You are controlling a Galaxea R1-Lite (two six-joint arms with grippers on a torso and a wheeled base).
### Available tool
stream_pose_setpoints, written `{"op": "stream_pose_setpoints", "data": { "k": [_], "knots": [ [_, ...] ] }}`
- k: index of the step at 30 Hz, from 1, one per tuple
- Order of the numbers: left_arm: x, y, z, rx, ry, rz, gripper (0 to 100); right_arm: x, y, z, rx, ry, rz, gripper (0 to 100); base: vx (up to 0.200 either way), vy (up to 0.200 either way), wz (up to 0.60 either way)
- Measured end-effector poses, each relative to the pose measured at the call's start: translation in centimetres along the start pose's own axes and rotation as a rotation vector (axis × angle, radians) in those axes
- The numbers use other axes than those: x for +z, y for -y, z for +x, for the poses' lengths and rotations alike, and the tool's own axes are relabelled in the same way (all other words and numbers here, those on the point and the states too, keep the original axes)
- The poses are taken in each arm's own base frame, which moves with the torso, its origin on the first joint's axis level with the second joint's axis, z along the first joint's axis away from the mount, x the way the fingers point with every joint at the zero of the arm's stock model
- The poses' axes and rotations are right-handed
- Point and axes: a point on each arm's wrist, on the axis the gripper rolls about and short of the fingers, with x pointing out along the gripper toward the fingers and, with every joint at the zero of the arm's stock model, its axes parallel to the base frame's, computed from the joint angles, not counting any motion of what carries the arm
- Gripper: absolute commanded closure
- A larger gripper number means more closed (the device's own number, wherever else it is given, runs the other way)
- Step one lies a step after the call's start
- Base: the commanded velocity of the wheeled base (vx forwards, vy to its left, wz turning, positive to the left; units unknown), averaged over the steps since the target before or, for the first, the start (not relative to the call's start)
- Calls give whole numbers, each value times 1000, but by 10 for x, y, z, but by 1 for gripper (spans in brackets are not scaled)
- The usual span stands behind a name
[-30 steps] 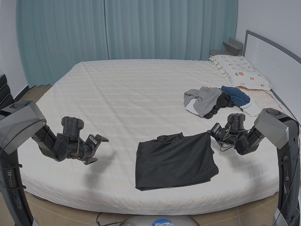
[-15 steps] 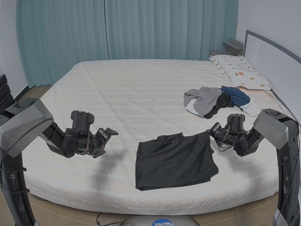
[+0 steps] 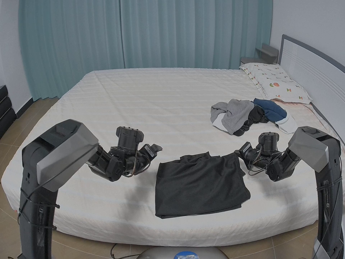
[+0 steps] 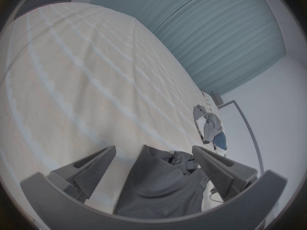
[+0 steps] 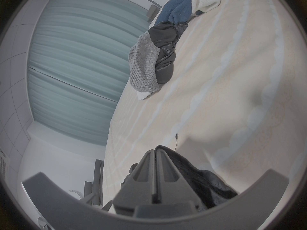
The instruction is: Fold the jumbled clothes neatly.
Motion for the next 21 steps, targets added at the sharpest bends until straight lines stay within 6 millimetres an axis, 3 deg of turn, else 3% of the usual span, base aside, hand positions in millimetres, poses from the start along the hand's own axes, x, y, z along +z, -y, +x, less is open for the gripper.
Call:
{"op": "stream_pose_setpoints", "data": {
  "k": [7, 15, 16, 21],
  "knots": [
    [-27, 1, 22, 9, -27, 81, 0, -3, -2, 1, 24, 15, 2, 100, 0, 0, 0],
    [-35, 0, 34, 32, 1, 92, 0, -7, 1, -2, 44, 21, -2, 100, 0, 0, 0],
    [-35, 0, 36, 38, 13, 92, 100, -7, 1, -2, 43, 21, -2, 100, 0, 0, 0],
    [-38, -1, 43, 59, 39, 100, 100, -7, 2, -2, 43, 19, -2, 100, 0, 0, 0]
  ]
}}
